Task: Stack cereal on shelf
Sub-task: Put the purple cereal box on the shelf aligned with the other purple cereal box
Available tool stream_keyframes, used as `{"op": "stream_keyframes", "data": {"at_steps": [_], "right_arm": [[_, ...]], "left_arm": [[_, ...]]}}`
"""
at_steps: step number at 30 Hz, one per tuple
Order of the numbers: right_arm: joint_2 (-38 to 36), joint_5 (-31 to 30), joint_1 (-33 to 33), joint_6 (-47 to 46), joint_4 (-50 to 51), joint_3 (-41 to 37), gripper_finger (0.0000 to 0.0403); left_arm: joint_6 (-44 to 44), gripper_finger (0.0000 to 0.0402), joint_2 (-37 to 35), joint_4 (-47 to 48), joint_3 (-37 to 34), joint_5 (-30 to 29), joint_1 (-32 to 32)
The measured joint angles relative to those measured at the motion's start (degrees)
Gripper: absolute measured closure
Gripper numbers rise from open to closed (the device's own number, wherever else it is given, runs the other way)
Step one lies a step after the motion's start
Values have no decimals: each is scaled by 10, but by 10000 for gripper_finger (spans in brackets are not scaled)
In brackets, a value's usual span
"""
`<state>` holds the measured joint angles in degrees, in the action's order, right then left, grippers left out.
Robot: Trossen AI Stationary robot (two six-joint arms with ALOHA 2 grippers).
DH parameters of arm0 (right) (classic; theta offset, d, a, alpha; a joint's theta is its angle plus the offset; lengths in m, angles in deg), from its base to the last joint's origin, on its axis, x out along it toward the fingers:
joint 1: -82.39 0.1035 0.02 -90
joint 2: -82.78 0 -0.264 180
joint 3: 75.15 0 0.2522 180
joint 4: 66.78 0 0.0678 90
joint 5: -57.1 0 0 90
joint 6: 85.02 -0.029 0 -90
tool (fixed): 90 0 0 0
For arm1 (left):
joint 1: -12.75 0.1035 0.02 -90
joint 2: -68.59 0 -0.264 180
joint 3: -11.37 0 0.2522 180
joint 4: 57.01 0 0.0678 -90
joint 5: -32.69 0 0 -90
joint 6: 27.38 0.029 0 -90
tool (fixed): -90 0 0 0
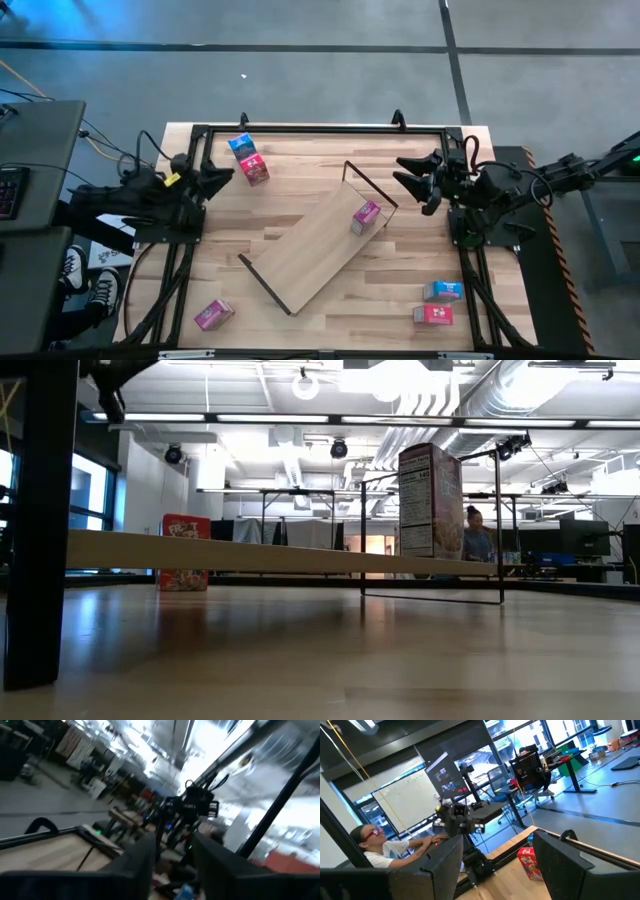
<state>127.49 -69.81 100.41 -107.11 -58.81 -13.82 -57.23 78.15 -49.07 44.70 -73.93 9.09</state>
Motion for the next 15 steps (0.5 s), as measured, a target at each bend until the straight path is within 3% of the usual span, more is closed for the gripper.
{"op": "stream_keyframes", "data": {"at_steps": [7,12,15], "right_arm": [[0,0,0,0,-1,0,169],[0,0,0,-10,0,0,169],[0,0,0,-10,0,0,169]], "left_arm": [[53,149,106,104,141,40,0],[143,109,163,53,176,-49,0],[143,107,187,18,175,-75,0]]}}
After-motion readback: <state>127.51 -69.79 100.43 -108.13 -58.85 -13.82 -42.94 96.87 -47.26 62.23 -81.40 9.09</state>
